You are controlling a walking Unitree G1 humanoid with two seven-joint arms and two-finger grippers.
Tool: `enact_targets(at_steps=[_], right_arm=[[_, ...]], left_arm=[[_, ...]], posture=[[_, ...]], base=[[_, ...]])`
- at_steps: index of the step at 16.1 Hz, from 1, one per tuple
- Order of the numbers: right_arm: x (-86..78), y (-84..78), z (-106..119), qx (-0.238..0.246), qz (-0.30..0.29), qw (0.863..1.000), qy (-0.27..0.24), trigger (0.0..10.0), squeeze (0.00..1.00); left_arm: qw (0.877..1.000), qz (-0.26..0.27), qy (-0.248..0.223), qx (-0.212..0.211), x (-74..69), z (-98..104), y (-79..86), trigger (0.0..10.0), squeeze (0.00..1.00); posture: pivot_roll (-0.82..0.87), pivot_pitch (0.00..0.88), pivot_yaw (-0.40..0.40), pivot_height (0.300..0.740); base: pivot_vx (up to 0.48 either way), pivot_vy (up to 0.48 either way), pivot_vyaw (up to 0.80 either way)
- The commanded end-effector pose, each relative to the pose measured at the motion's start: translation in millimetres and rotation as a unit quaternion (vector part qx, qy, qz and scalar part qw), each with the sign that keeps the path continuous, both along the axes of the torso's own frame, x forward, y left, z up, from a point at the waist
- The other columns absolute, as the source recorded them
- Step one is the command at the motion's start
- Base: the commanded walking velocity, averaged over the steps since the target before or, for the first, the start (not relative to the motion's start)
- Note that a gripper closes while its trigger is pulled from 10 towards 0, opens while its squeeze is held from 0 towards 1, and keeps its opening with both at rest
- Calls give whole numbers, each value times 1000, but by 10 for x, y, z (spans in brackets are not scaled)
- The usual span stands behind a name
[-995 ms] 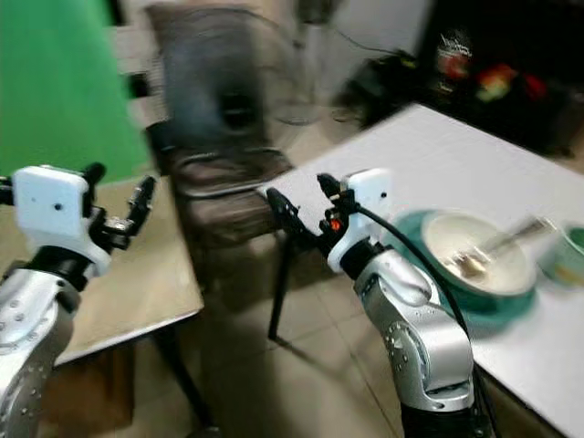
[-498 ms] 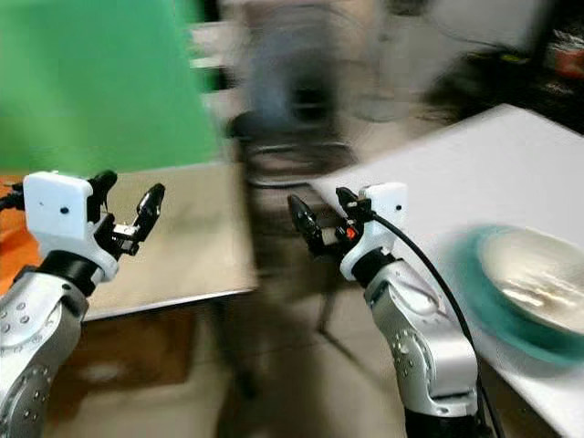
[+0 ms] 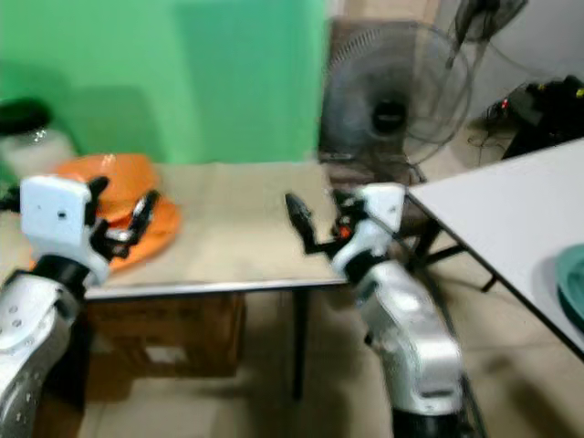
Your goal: Setting the table
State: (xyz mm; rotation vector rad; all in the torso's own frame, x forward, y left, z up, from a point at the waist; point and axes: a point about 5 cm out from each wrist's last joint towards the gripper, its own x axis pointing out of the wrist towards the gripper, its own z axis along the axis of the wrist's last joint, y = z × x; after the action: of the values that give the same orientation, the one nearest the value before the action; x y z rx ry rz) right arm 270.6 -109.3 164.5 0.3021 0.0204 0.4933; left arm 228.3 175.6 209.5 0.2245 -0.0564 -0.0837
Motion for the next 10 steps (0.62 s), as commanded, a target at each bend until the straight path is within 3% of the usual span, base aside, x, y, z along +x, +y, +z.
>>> enact_targets(at_steps=[1, 5, 6, 10], right_arm=[[24, -48, 28, -11, -6, 1000, -10, 10000, 1000], [40, -10, 13, -12, 3, 1000, -8, 10000, 1000], [49, -10, 6, -10, 2, 1000, -5, 10000, 1000], [56, 39, 5, -1, 31, 999, 10, 10000, 1000]], left_arm=[[1000, 1, -4, -1, 18, 16, -16, 10000, 0], [1000, 5, -3, -2, 17, 15, 10, 10000, 0], [1000, 8, 1, -17, 11, 3, 10, 10000, 0], [1000, 23, -1, -21, 11, -10, 36, 10000, 0]], posture=[[45, 0, -5, 740], [51, 0, -9, 740], [51, 0, -11, 740], [52, 0, -21, 740]], base=[[0, -480, 0], [0, -480, 719], [0, -247, 0], [0, 0, 0]])
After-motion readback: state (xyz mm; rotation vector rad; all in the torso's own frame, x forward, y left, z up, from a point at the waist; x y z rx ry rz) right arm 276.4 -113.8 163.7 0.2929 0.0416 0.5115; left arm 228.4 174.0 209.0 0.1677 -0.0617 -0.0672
